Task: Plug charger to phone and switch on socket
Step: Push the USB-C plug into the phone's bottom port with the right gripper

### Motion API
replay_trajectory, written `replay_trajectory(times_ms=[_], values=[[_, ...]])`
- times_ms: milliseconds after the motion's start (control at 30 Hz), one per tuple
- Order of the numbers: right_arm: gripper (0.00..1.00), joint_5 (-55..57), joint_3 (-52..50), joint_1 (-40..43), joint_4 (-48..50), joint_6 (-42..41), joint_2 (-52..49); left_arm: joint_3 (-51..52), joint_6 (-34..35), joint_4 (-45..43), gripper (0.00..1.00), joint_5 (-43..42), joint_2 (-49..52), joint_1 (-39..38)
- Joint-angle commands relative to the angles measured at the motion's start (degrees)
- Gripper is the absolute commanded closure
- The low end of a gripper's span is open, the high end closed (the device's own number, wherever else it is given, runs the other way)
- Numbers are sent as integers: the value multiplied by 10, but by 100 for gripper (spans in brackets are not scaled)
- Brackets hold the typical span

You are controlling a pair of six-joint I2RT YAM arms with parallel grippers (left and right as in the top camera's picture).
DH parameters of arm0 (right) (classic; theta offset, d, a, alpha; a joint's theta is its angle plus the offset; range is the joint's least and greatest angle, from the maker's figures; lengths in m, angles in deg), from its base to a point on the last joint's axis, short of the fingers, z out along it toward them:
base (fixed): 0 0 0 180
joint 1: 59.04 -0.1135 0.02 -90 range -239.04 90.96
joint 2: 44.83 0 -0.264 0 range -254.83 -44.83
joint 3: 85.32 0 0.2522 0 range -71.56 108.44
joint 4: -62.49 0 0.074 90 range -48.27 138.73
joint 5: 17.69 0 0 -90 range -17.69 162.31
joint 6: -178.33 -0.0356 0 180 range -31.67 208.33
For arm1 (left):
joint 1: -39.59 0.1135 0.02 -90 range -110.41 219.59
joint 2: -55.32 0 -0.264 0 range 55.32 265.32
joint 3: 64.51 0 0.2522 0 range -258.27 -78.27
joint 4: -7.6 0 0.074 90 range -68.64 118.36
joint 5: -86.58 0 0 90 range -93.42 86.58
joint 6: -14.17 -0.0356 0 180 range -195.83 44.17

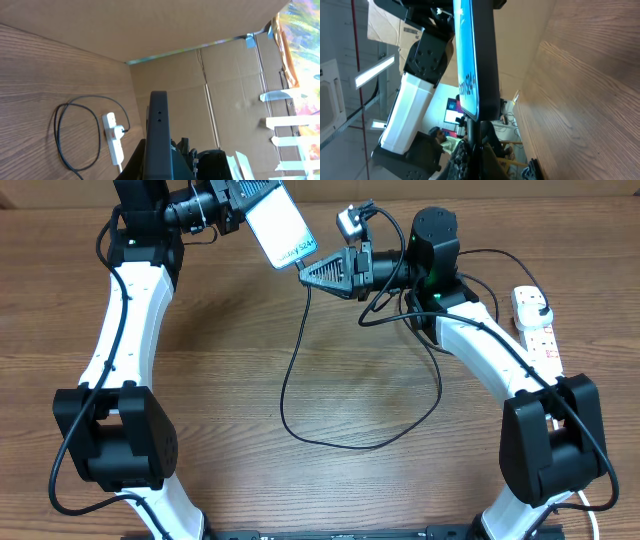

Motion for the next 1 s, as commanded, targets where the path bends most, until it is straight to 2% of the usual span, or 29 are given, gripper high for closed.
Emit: replay_trajectory(times_ms=[0,767,833,867,967], values=[[96,98,8,1,6,2,14,-5,-15,4,96,-58,-7,-36],[96,122,9,1,6,-11,14,-5,-15,4,96,-56,-7,-53],[89,121,9,1,6,-11,14,-5,-15,4,96,-53,-7,-49],[82,121,9,1,6,-11,14,-5,-16,4,96,-51,-7,-47],[47,113,9,1,6,-11,14,-5,-17,4,96,-42,-7,-36]])
